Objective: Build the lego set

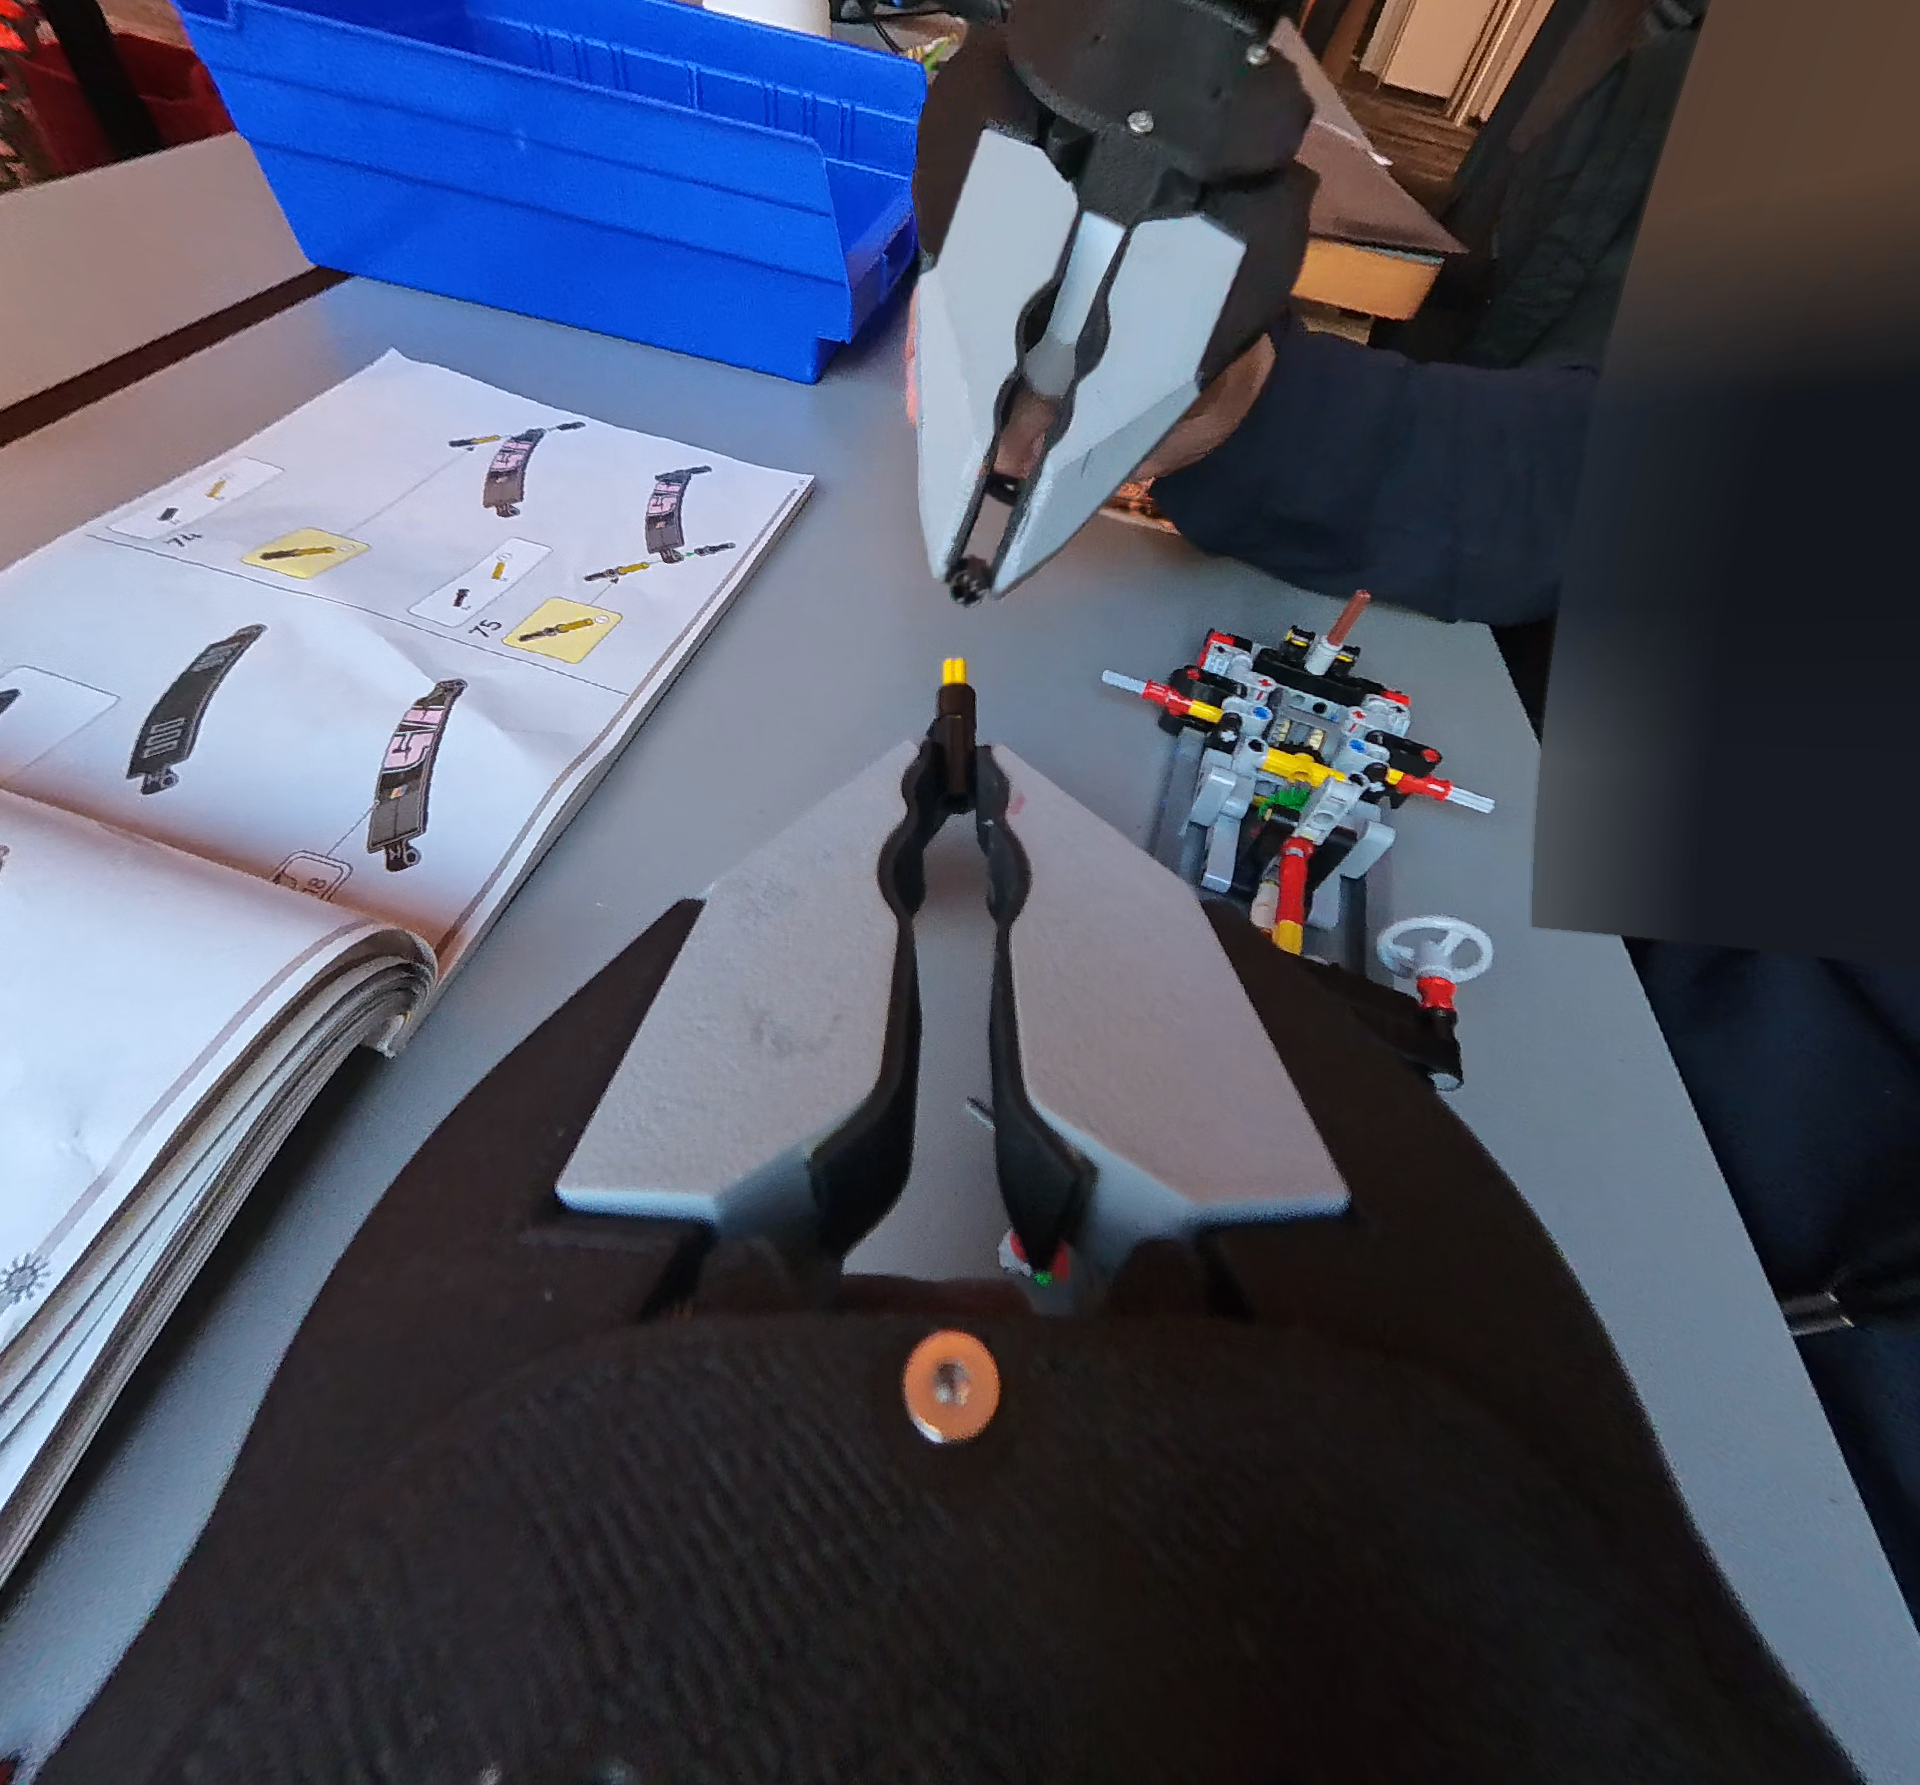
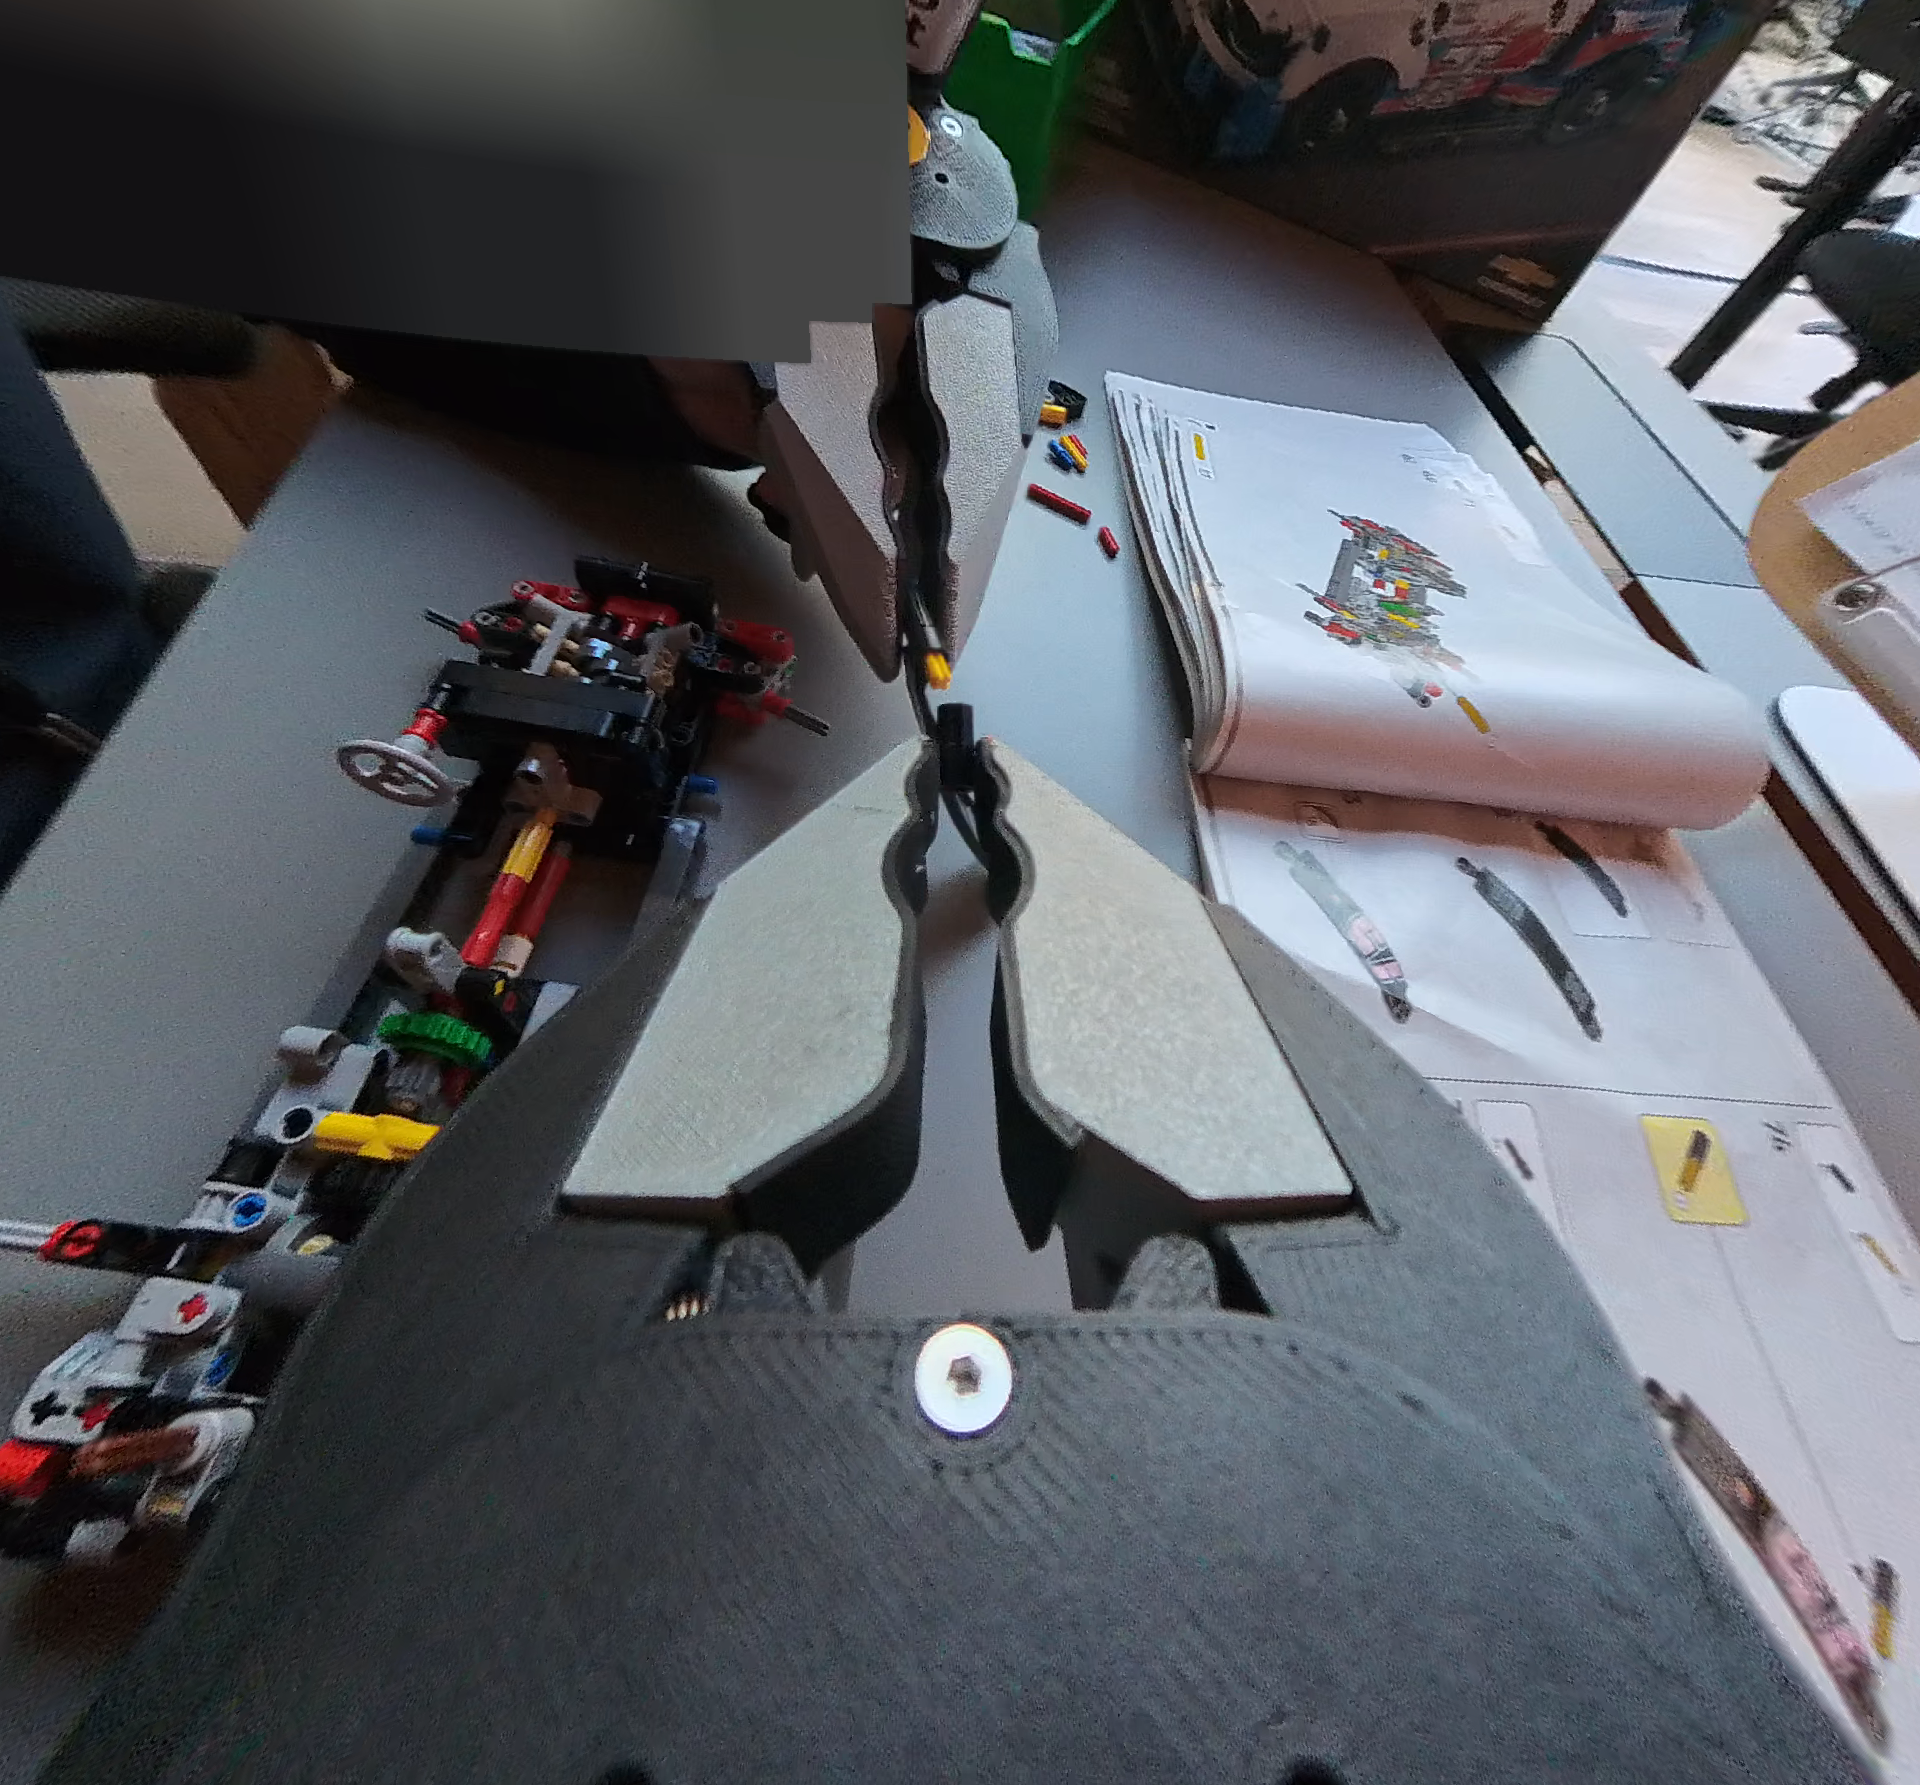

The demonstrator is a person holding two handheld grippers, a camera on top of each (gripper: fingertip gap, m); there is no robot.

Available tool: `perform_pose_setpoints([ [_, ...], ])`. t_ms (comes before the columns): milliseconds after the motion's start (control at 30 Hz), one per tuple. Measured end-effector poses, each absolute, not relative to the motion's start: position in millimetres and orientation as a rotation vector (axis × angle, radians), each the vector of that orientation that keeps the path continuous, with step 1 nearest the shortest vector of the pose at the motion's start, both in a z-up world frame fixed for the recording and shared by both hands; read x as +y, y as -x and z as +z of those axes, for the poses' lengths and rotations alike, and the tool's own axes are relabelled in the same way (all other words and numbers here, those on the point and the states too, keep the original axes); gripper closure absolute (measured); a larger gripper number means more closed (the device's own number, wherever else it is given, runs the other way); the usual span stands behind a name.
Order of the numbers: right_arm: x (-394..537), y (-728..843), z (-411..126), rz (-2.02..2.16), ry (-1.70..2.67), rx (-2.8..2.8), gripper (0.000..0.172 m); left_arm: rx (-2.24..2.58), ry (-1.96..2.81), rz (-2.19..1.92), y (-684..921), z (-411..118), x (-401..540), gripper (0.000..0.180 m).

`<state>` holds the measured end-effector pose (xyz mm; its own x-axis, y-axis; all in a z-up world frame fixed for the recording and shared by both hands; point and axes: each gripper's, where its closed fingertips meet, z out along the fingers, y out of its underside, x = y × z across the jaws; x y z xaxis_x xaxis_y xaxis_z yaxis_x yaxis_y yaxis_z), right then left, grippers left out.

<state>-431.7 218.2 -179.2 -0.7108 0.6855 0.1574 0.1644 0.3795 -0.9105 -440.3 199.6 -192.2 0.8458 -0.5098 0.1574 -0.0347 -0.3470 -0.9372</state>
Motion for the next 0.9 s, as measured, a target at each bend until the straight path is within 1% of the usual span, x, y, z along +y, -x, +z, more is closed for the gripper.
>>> perform_pose_setpoints([
  [200, 211, 432, -189, 1.19, 0.682, -2.156, 0.168, 0.435, 1.875, -0.512, 435, -191, 198, 0.177],
  [600, 206, 428, -189, 1.231, 0.705, -2.184, 0.168, 0.472, 1.881, -0.477, 433, -192, 196, 0.177],
  [900, 204, 425, -193, 1.194, 0.736, -2.244, 0.168, 0.536, 1.943, -0.368, 432, -197, 194, 0.177],
])
